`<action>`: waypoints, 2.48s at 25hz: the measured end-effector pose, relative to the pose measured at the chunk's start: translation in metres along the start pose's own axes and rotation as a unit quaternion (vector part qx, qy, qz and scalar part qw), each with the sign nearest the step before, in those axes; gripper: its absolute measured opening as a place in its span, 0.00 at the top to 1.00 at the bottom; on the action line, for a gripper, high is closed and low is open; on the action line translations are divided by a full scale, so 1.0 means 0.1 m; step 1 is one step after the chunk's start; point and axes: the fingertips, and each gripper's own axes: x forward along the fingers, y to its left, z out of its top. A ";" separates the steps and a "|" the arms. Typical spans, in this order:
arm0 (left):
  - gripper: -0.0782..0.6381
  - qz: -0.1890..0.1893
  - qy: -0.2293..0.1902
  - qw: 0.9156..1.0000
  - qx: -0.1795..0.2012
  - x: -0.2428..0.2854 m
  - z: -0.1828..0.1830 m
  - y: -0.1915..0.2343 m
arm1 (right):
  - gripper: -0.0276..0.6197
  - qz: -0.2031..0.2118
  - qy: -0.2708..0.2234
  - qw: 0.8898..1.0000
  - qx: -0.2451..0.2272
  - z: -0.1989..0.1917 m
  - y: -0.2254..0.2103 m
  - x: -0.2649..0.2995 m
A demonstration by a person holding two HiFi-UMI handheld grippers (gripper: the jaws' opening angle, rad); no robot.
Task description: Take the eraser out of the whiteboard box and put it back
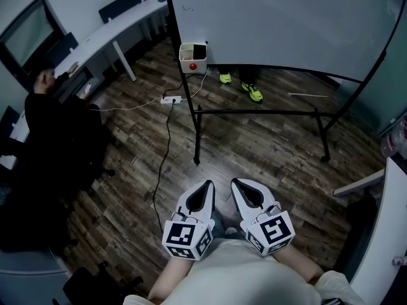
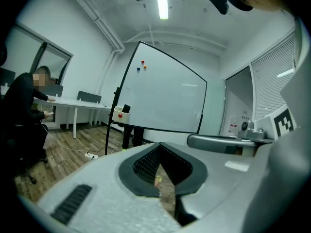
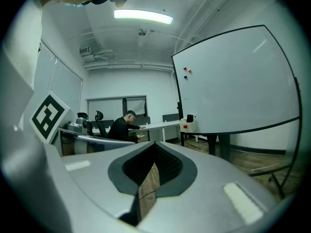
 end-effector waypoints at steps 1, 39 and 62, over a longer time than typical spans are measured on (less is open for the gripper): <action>0.88 -0.001 0.000 1.000 0.000 0.05 0.02 0.03 | 0.95 -0.004 0.000 1.000 0.001 0.01 -0.04 0.04; 0.88 -0.069 0.028 0.997 0.023 1.64 1.06 1.78 | 0.95 -0.075 -0.011 0.997 0.007 0.64 -0.93 2.44; 0.88 -0.103 0.032 0.994 0.022 2.10 1.38 2.67 | 0.95 -0.155 -0.018 0.988 -0.012 0.85 -1.24 3.31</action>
